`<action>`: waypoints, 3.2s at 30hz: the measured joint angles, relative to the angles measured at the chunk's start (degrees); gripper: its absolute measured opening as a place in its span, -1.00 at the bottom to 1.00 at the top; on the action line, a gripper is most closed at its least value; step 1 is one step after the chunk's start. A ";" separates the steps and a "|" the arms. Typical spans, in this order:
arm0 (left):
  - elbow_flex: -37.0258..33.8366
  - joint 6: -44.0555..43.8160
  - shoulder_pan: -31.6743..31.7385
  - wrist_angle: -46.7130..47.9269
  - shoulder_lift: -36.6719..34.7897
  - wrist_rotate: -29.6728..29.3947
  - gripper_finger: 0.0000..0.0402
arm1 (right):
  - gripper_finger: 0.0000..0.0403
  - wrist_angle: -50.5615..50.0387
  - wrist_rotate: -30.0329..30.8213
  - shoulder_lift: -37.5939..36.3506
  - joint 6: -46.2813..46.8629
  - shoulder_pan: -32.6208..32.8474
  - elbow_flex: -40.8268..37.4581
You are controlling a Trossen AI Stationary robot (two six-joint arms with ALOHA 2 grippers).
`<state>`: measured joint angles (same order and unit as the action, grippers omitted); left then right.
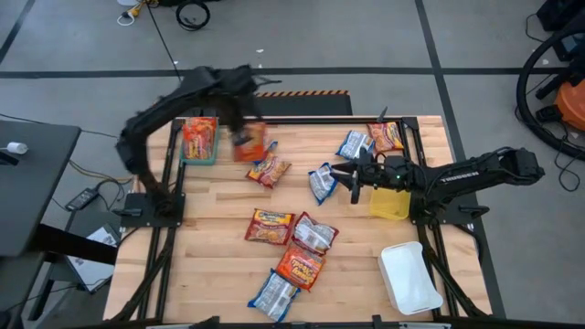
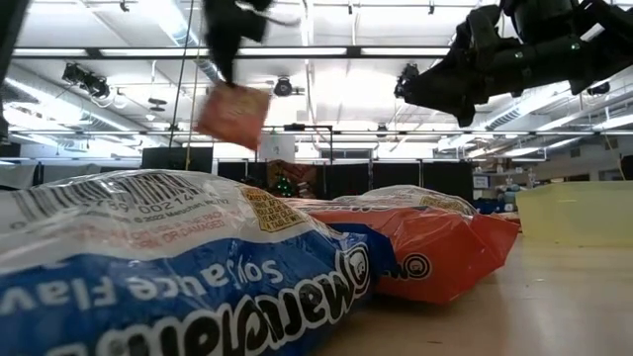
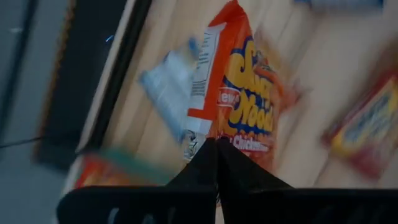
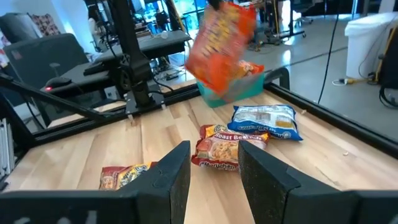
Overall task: Sort Maruchan noodles
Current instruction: Put the orange noodle pack into the green bin, then adjust the orange noodle pack
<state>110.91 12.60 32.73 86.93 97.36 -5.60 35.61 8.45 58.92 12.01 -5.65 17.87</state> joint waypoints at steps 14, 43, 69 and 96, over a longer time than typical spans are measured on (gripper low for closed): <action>-31.09 18.67 7.22 -4.35 -24.89 -14.27 -1.00 | -0.30 1.26 -0.88 0.00 -5.59 0.00 0.02; -44.52 27.02 23.37 -21.51 -22.85 -14.43 -0.50 | -0.30 0.25 -0.44 0.00 -1.41 -3.33 0.02; -9.15 3.16 35.13 -12.52 18.59 1.15 -0.09 | -0.30 -10.40 -5.43 0.02 4.44 -5.63 0.02; -8.96 15.11 34.59 -2.35 25.59 3.09 -0.81 | -0.30 -13.08 -8.52 0.02 0.90 -2.50 0.02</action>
<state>101.95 27.70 67.32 84.58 122.96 -2.51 22.53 -0.07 58.94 12.91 -8.15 17.89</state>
